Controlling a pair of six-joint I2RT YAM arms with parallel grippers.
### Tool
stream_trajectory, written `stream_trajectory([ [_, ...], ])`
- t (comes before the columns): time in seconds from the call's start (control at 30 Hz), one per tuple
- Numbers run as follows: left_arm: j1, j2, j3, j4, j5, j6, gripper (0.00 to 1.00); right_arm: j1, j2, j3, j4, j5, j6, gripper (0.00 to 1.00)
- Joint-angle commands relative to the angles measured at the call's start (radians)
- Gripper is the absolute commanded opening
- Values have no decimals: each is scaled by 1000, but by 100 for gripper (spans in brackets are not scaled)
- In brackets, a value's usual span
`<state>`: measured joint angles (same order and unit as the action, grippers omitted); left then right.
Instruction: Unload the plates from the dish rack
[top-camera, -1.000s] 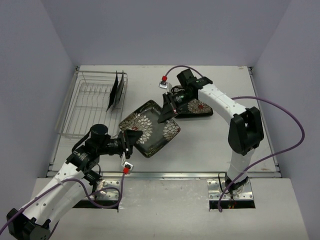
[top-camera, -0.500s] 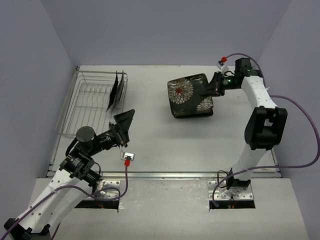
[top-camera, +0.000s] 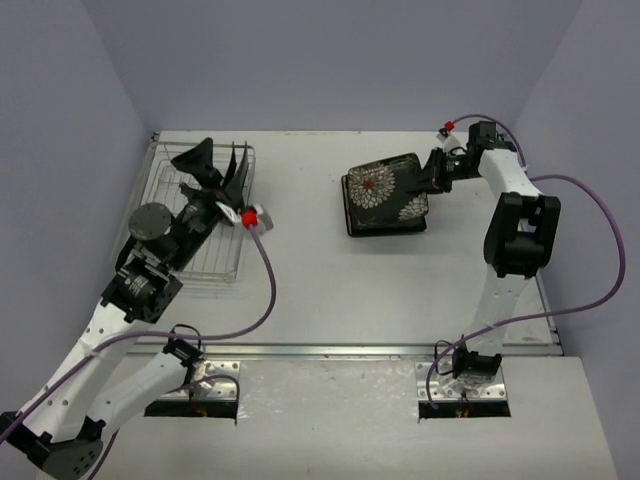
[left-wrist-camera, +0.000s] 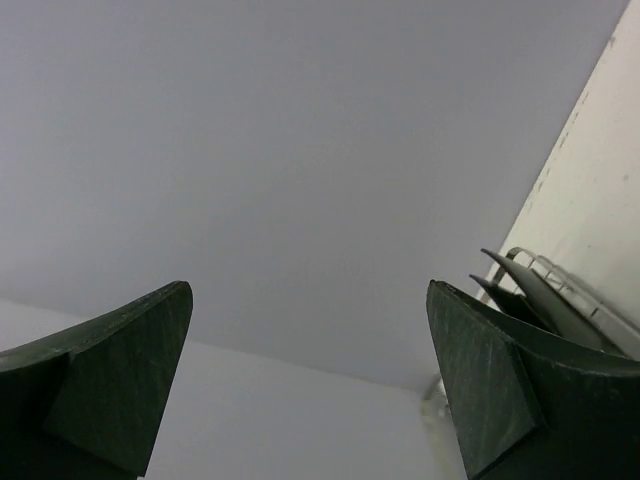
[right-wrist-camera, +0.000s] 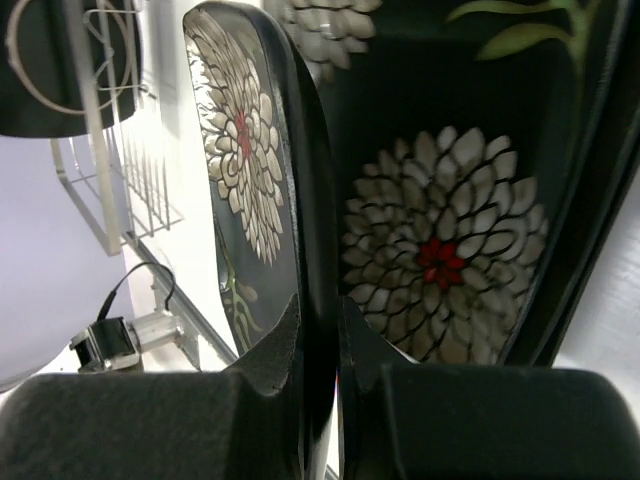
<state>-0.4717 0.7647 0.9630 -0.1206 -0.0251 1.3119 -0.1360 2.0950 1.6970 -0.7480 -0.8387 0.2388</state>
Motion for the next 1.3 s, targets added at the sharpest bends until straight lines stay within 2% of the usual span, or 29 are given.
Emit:
stream_trajectory([
  [0.0, -4, 101, 200, -146, -179, -468, 100, -4, 45, 102, 82, -115, 49, 0],
  [0.13, -3, 150, 291, -237, -209, -635, 100, -4, 80, 96, 118, -128, 68, 0],
  [0.27, -2, 164, 312, -271, -210, -700, 100, -4, 119, 102, 130, -155, 66, 5],
  [0.37, -4, 162, 302, -278, -215, -718, 100, -4, 150, 123, 94, -158, 36, 17],
  [0.43, -4, 159, 297, -278, -219, -727, 100, -4, 170, 137, 70, -137, 15, 30],
  [0.47, -3, 157, 294, -278, -221, -730, 100, -4, 173, 138, 66, -128, 11, 43],
  [0.5, -2, 154, 289, -273, -225, -730, 100, -4, 177, 138, 63, -111, 5, 51],
  [0.57, -4, 148, 272, -257, -239, -728, 100, -4, 183, 139, 55, -80, -5, 64],
  [0.6, -3, 147, 265, -253, -247, -727, 100, -4, 183, 140, 53, -70, -8, 65],
  [0.67, -2, 142, 255, -245, -260, -729, 100, -4, 178, 144, 49, -22, -12, 70],
  [0.9, -3, 176, 280, -269, -326, -778, 100, 9, 98, 132, 52, 225, -24, 79],
  [1.0, -4, 233, 332, -341, -377, -860, 100, 48, 56, 112, 62, 374, -42, 86],
  [1.13, -2, 273, 365, -362, -383, -911, 100, 97, 48, 119, 39, 576, -77, 90],
  [1.27, -2, 316, 417, -397, -390, -964, 100, 153, 30, 107, 37, 703, -101, 98],
])
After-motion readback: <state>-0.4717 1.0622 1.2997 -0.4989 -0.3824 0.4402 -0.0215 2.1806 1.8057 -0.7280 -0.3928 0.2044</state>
